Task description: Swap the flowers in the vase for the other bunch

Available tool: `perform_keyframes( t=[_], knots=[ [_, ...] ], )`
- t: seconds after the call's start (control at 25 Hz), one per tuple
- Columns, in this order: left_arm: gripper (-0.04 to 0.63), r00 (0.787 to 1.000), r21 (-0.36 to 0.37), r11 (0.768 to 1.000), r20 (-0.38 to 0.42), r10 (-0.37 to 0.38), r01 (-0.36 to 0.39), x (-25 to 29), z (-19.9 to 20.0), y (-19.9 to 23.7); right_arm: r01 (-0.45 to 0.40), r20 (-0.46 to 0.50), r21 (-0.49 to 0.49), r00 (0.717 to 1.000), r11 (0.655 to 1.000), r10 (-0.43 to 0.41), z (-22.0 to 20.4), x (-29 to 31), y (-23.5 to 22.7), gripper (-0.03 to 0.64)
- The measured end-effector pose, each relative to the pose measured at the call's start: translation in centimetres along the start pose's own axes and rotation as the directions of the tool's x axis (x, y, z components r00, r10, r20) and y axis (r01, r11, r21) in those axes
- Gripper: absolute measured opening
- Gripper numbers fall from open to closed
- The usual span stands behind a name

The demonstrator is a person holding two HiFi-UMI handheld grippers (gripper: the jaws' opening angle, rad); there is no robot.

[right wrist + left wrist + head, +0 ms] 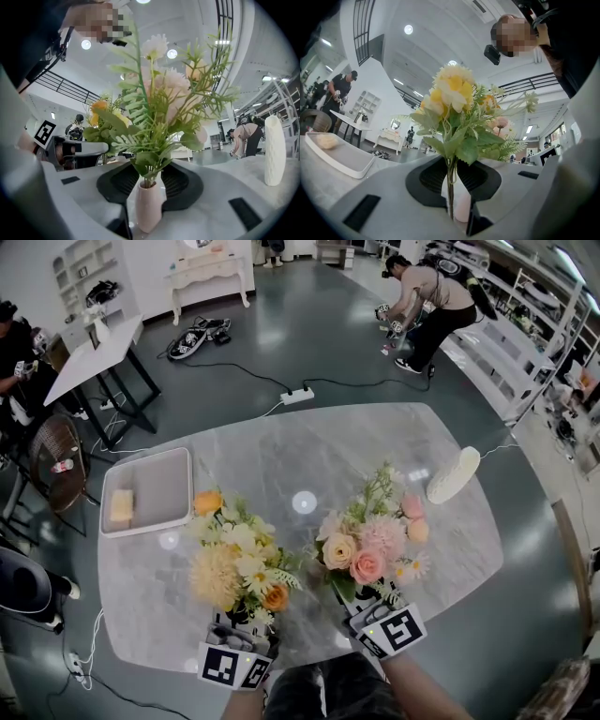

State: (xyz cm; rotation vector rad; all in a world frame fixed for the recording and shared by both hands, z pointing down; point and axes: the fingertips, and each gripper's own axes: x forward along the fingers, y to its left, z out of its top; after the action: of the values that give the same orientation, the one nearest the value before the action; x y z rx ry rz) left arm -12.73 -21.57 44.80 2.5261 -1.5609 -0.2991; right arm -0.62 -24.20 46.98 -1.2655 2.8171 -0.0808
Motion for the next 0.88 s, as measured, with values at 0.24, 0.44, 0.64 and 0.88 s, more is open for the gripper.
perform_keyframes(
  t=[0.24,0.44,0.64,0.88],
  knots=[
    [0.077,1.000,-0.006,1.000,0.001,0.000,0.000,0.0,-0.1,-0.1,-0.005,-0.011,-0.008,1.000,1.000,0.005,0.0,-0.3,0.1,0.149],
    [0.077,1.000,-0.014,1.000,-0.003,-0.004,0.004,0.0,-0.1,-0.1,0.004,-0.025,-0.015,1.000,1.000,-0.005,-0.1,-0.5,0.1,0.163],
    [0.077,1.000,-0.017,1.000,0.000,-0.006,0.006,0.1,-0.2,0.0,0.004,-0.050,-0.007,0.999,1.000,-0.004,-0.9,-0.4,0.1,0.178],
    [0.077,1.000,-0.016,1.000,-0.003,0.002,-0.002,0.1,-0.1,-0.1,0.009,-0.067,0.001,0.998,1.000,-0.008,-1.3,-0.7,-0.1,0.183]
  ],
)
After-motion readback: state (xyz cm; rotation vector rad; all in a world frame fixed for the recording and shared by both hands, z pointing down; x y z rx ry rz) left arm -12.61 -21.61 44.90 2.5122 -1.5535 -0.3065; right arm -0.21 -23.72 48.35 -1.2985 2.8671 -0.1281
